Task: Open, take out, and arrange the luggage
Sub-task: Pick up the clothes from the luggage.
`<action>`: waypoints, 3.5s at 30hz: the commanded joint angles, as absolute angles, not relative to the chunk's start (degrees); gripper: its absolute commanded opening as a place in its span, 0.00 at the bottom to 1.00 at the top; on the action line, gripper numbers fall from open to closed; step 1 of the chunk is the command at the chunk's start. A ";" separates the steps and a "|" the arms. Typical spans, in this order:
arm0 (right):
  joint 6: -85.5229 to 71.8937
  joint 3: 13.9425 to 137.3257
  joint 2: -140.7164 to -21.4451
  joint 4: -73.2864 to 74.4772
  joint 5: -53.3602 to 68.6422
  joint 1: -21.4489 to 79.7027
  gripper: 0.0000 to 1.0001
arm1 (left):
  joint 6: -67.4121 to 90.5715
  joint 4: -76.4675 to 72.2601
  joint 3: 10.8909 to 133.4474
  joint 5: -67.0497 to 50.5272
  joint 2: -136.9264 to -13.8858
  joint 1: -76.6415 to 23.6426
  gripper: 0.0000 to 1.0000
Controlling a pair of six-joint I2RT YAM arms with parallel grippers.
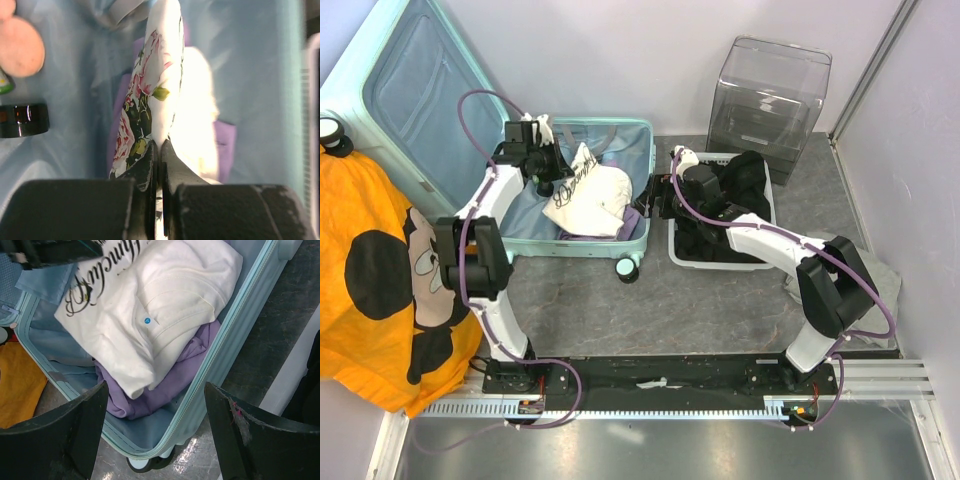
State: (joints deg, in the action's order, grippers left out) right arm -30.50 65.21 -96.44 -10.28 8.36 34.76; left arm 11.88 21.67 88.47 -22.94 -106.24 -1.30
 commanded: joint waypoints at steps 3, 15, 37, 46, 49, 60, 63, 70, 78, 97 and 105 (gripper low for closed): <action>-31.03 66.36 -97.29 -12.92 9.58 34.98 0.85 | 8.96 20.04 89.47 -20.12 -110.74 -0.09 0.02; -30.94 66.71 -98.09 -12.48 9.84 34.98 0.85 | 7.82 20.83 89.82 -21.70 -116.01 3.25 0.37; -29.62 66.36 -97.74 -10.55 8.09 34.98 0.85 | 6.24 22.15 91.41 -39.72 -119.09 6.94 0.73; -29.62 66.62 -98.00 -10.28 8.26 34.98 0.85 | 5.89 23.20 91.93 -38.93 -120.58 6.77 0.73; -29.53 66.71 -98.00 -10.28 8.26 34.98 0.85 | 5.80 23.20 92.02 -39.37 -120.67 6.24 0.73; -29.36 66.71 -98.00 -10.02 8.17 34.98 0.86 | 5.62 24.61 93.16 -37.44 -118.83 5.01 0.18; -29.44 66.71 -98.09 -9.93 8.17 34.98 0.85 | 7.37 24.43 93.69 -40.25 -117.43 5.10 0.02; -28.74 67.41 -97.38 -8.79 7.73 34.98 0.86 | 13.88 22.15 94.31 -46.13 -111.46 5.01 0.02; -34.08 64.61 -96.24 -15.44 18.00 30.59 0.88 | 27.15 13.47 93.17 -50.71 -101.88 5.10 0.02; -37.01 59.50 -87.46 -20.06 21.55 18.73 0.90 | 37.70 4.67 92.02 -45.10 -87.72 -6.14 0.01; -23.04 61.78 -72.26 -3.00 -12.07 14.50 0.91 | 41.48 -2.72 92.64 -39.56 -89.21 -19.05 0.02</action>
State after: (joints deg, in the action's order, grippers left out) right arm -31.40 58.70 -78.76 -11.03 7.11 14.90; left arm 37.41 6.61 91.31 -43.03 -90.59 -14.06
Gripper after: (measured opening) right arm 0.903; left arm 0.096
